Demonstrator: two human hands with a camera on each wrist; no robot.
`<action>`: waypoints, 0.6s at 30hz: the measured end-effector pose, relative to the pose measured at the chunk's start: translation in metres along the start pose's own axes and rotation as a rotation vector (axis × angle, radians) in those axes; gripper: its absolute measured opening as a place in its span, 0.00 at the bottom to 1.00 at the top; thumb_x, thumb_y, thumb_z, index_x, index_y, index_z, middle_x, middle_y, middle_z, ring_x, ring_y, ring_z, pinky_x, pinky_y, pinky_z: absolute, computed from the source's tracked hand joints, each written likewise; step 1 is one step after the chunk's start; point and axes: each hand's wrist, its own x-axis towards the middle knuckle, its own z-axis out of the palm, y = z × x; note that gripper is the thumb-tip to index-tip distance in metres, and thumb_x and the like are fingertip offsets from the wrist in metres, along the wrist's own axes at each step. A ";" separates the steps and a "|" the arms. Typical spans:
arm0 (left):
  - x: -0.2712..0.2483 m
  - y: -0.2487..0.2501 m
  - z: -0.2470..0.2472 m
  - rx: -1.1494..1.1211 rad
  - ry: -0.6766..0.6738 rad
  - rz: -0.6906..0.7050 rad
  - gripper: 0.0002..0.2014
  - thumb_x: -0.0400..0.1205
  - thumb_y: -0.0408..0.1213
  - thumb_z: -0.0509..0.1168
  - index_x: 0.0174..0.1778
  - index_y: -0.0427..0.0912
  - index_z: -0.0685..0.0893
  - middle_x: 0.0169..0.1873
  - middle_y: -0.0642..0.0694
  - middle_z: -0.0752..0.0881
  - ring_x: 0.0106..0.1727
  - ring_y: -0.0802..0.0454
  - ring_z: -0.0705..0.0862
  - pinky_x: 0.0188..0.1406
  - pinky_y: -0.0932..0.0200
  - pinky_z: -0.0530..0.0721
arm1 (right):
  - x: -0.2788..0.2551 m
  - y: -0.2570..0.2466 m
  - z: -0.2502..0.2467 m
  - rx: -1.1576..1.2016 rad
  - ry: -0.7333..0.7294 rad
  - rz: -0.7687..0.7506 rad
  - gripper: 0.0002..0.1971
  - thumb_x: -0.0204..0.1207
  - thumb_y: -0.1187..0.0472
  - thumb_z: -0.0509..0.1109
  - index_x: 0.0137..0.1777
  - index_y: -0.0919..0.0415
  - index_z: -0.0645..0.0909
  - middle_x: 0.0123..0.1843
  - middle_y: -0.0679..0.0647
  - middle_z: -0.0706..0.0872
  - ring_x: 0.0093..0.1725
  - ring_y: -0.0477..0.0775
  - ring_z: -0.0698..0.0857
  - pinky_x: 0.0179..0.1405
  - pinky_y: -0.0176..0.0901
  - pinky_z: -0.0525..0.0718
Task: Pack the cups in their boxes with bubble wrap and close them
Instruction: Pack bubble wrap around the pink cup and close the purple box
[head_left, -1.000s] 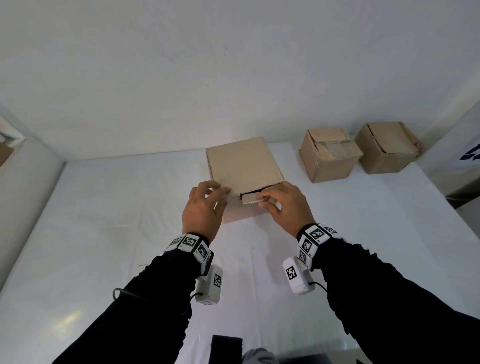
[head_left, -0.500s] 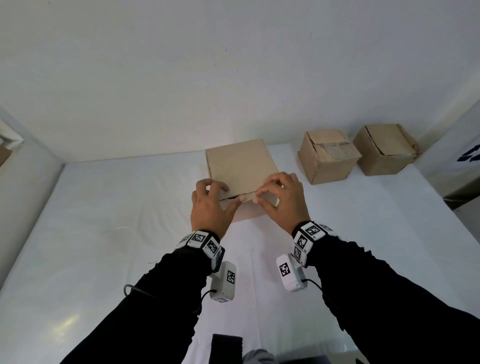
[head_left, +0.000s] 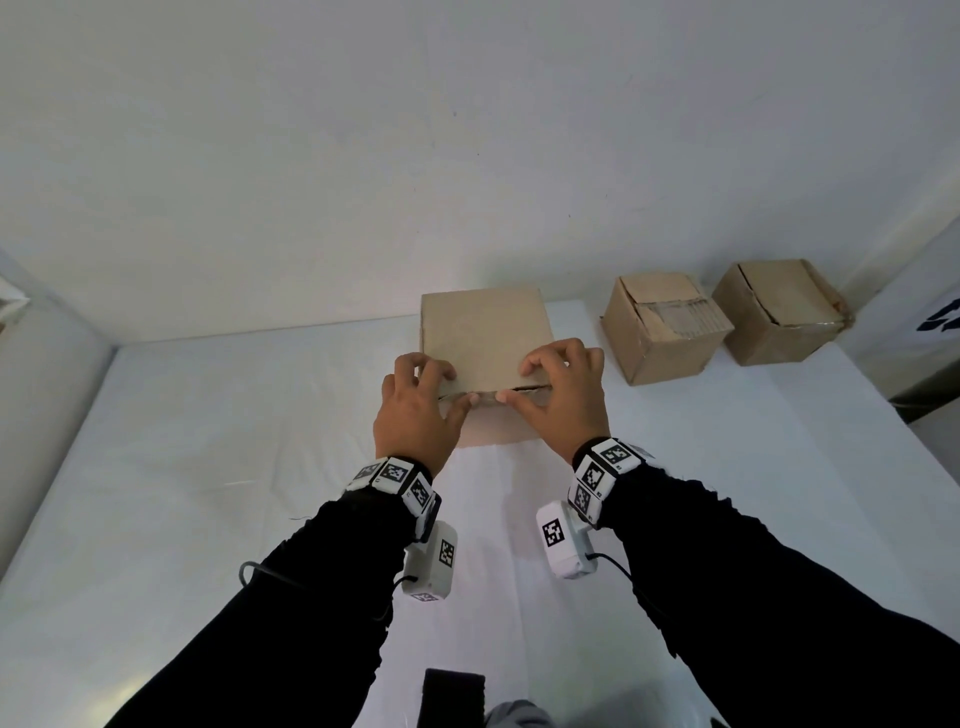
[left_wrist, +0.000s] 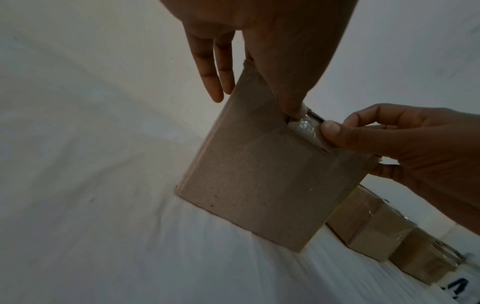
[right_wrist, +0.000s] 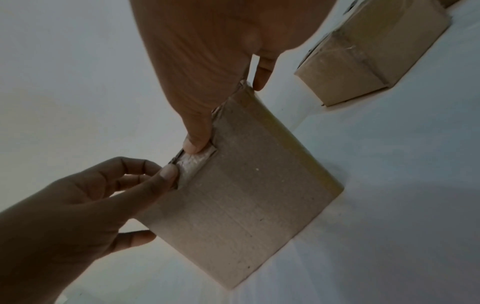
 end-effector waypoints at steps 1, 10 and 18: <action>0.005 -0.002 0.000 0.014 -0.005 0.011 0.15 0.76 0.55 0.70 0.54 0.54 0.79 0.62 0.52 0.73 0.57 0.47 0.75 0.35 0.56 0.77 | 0.002 0.000 0.001 -0.014 -0.005 -0.003 0.19 0.63 0.44 0.81 0.46 0.51 0.80 0.53 0.50 0.75 0.56 0.54 0.68 0.52 0.42 0.75; 0.045 -0.012 0.002 0.049 -0.041 0.072 0.16 0.76 0.59 0.70 0.53 0.55 0.80 0.57 0.53 0.75 0.53 0.49 0.77 0.32 0.59 0.74 | 0.044 0.006 0.009 -0.118 -0.101 0.001 0.21 0.61 0.42 0.81 0.48 0.50 0.79 0.53 0.51 0.74 0.56 0.58 0.68 0.54 0.47 0.77; 0.045 -0.015 0.004 0.045 -0.054 0.105 0.15 0.78 0.55 0.69 0.55 0.53 0.80 0.56 0.54 0.75 0.53 0.50 0.76 0.30 0.57 0.77 | 0.052 0.005 0.007 -0.185 -0.138 0.002 0.21 0.62 0.43 0.81 0.48 0.51 0.79 0.53 0.51 0.74 0.56 0.58 0.68 0.53 0.44 0.74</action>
